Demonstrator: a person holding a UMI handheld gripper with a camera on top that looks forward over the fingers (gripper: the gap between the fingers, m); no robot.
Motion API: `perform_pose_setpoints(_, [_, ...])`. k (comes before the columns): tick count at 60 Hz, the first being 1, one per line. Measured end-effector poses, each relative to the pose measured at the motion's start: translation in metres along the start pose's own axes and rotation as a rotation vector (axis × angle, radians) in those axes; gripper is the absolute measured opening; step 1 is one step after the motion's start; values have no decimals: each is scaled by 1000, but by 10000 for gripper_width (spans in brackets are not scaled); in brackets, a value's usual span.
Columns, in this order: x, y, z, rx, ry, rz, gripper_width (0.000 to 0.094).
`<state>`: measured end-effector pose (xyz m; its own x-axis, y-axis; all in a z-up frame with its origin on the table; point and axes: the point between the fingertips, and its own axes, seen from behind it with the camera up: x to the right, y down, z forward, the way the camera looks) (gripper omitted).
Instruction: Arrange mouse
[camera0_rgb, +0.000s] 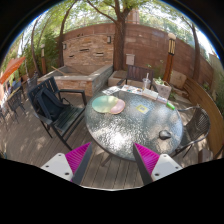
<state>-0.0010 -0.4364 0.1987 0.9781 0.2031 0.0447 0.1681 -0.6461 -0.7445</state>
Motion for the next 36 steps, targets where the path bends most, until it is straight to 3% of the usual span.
perform_pose_setpoints(15, [129,85,72,-90,122,82,846])
perform_pose_setpoints(36, [267,81,207,-34,143,269,830])
